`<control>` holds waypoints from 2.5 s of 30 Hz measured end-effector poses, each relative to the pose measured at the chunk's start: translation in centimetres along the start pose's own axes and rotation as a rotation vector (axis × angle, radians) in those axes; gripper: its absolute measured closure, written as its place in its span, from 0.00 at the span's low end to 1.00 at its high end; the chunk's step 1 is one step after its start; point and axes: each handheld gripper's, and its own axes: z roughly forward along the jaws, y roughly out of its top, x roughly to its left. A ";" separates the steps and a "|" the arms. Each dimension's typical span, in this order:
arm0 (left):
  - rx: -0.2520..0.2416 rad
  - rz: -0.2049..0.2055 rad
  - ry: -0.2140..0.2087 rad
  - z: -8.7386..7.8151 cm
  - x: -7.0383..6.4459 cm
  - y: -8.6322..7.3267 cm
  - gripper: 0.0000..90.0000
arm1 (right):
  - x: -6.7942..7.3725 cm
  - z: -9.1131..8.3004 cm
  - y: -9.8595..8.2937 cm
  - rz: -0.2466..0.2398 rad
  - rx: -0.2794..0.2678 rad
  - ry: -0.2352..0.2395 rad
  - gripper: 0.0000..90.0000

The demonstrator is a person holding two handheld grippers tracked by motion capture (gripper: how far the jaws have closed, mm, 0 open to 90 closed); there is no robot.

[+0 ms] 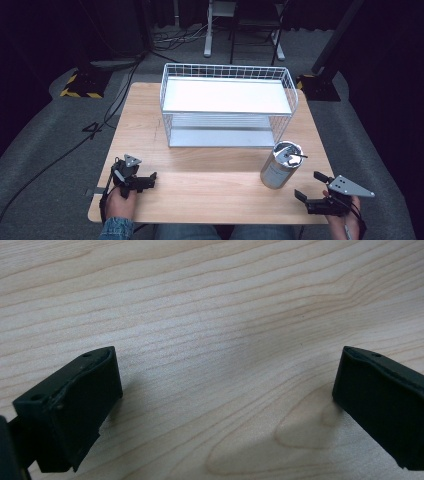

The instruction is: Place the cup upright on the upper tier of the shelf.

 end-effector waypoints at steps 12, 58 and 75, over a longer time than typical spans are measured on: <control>0.000 0.004 0.002 0.0 0.0 0.0 0.00 | 1.3 0.9 1.2 0.002 -0.121 0.069 0.00; -0.001 -0.006 0.006 -0.3 -0.3 -0.3 0.00 | 1.4 9.1 2.0 0.054 -0.119 -0.046 0.00; -0.001 -0.006 0.006 -0.3 -0.3 -0.3 0.00 | 1.3 9.6 1.2 0.047 -0.091 -0.036 0.03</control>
